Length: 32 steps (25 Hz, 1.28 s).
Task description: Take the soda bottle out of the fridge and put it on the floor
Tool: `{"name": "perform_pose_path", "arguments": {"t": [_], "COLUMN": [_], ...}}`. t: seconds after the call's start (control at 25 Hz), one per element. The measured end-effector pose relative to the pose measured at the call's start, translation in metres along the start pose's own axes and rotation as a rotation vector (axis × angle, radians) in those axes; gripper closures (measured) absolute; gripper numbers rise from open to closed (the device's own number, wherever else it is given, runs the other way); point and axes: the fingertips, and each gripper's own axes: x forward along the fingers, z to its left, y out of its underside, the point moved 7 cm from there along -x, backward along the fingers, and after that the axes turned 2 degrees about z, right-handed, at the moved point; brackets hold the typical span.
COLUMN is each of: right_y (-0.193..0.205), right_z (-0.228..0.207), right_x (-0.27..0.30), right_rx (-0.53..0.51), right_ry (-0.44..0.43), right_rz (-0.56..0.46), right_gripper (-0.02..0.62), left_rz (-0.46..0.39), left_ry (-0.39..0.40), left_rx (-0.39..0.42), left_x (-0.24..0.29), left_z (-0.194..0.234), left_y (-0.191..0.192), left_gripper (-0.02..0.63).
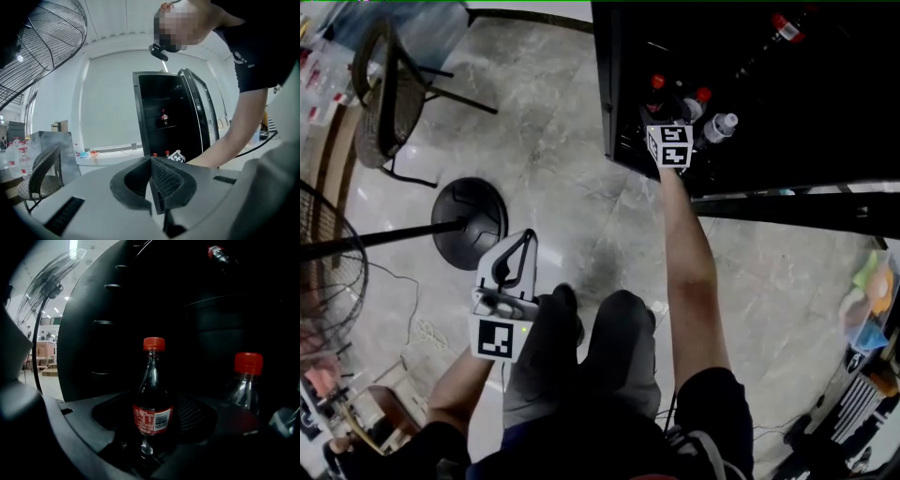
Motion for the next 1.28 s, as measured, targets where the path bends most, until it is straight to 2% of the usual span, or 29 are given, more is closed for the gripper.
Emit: {"name": "perform_pose_path", "arguments": {"t": [0.24, 0.6, 0.92, 1.28], "right_y": [-0.001, 0.001, 0.002, 0.000], "right_z": [0.005, 0.006, 0.007, 0.019], "right_x": [-0.001, -0.015, -0.040, -0.088], "right_rx": [-0.016, 0.052, 0.023, -0.006], "right_ry": [0.042, 0.094, 0.074, 0.008], "right_rz": [0.022, 0.018, 0.017, -0.008], "right_gripper": [0.314, 0.316, 0.316, 0.316], "left_rz": [-0.008, 0.007, 0.012, 0.004], "left_ry": [-0.002, -0.014, -0.007, -0.010], "left_rx": [0.003, -0.001, 0.008, 0.017], "left_x": [-0.002, -0.008, -0.006, -0.003], "left_z": [0.002, 0.002, -0.003, -0.006], "left_y": [0.003, 0.010, 0.011, 0.003], "left_gripper": [0.581, 0.581, 0.581, 0.581]}}
